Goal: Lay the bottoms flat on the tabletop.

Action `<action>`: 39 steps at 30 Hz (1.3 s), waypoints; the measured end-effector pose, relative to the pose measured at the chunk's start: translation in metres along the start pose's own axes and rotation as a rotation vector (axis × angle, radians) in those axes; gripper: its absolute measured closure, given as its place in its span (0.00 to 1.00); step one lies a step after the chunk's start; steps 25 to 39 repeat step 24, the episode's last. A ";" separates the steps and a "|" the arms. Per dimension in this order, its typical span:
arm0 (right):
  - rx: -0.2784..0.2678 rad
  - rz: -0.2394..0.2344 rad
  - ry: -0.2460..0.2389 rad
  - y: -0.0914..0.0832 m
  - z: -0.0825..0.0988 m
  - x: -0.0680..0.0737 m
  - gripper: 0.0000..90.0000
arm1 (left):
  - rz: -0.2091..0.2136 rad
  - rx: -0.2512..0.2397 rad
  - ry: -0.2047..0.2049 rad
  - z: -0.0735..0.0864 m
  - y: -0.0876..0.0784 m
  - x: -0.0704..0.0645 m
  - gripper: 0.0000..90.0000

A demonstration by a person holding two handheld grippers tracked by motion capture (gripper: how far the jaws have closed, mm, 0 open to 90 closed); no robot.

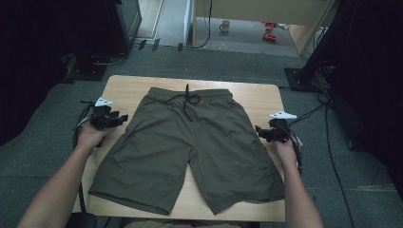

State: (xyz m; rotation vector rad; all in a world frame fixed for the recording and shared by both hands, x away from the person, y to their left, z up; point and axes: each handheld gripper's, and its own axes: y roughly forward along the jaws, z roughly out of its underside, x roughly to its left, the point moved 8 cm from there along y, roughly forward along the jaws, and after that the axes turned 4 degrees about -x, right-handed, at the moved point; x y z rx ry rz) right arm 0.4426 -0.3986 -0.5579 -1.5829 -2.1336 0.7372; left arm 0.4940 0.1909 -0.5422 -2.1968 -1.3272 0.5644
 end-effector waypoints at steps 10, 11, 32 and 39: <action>0.039 0.083 -0.032 -0.009 0.024 -0.025 0.30 | -0.056 0.020 0.029 0.019 -0.006 0.023 0.59; 0.034 0.089 -0.021 -0.009 0.026 -0.027 0.29 | -0.060 0.023 0.038 0.022 -0.006 0.024 0.59; 0.003 0.030 0.069 -0.011 0.034 -0.022 0.22 | -0.059 -0.019 0.061 0.033 -0.003 0.020 0.48; 0.003 0.030 0.069 -0.011 0.034 -0.022 0.22 | -0.059 -0.019 0.061 0.033 -0.003 0.020 0.48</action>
